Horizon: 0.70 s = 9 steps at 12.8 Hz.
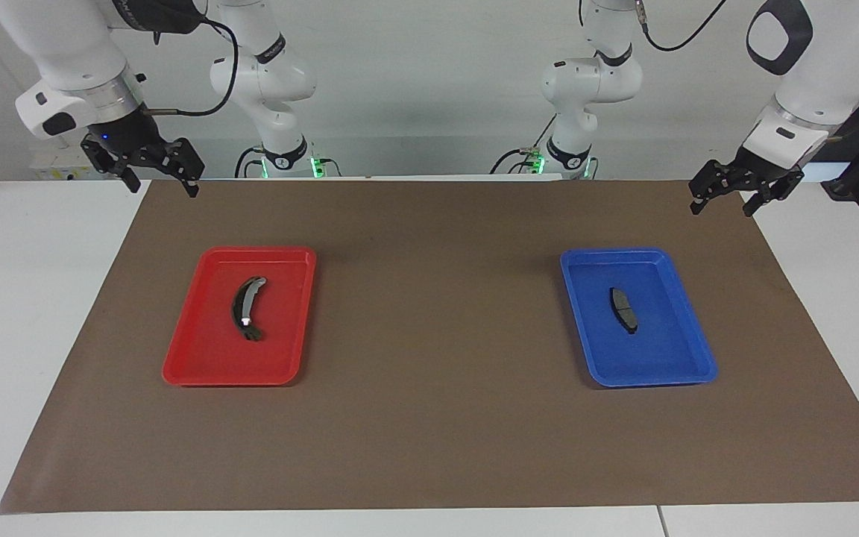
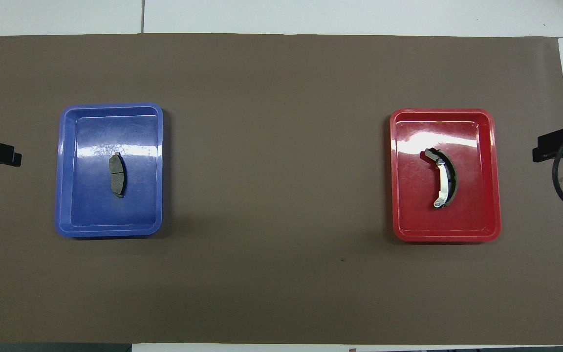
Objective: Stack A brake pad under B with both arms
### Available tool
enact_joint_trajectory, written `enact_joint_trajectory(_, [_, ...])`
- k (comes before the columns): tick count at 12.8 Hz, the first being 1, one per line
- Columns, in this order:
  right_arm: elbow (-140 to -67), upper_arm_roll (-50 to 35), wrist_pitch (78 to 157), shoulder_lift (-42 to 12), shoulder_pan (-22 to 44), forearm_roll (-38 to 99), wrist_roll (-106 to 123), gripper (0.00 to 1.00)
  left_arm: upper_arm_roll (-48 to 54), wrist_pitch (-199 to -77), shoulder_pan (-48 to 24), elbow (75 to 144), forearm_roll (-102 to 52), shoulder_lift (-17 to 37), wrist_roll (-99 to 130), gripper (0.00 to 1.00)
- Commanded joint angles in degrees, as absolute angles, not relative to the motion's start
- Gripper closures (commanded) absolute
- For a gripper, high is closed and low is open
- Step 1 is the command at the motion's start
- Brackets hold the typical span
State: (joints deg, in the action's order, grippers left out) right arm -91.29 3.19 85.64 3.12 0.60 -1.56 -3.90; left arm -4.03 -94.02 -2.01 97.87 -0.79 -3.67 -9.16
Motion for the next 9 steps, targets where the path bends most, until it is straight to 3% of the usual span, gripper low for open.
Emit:
enact_joint_trajectory(1, [-89.9,3.0,84.6,2.4,0.0,-1.9,-2.5,0.01,-4.2,-93.9,-2.5,99.4,0.4,-5.3,-8.7,0.01])
enact_joint_trajectory(9, [-90.0,3.0,84.6,2.4,0.0,-1.8,-2.5,0.01,-4.5,-93.4,-1.8,99.3,0.4,-5.3,-8.7,0.01])
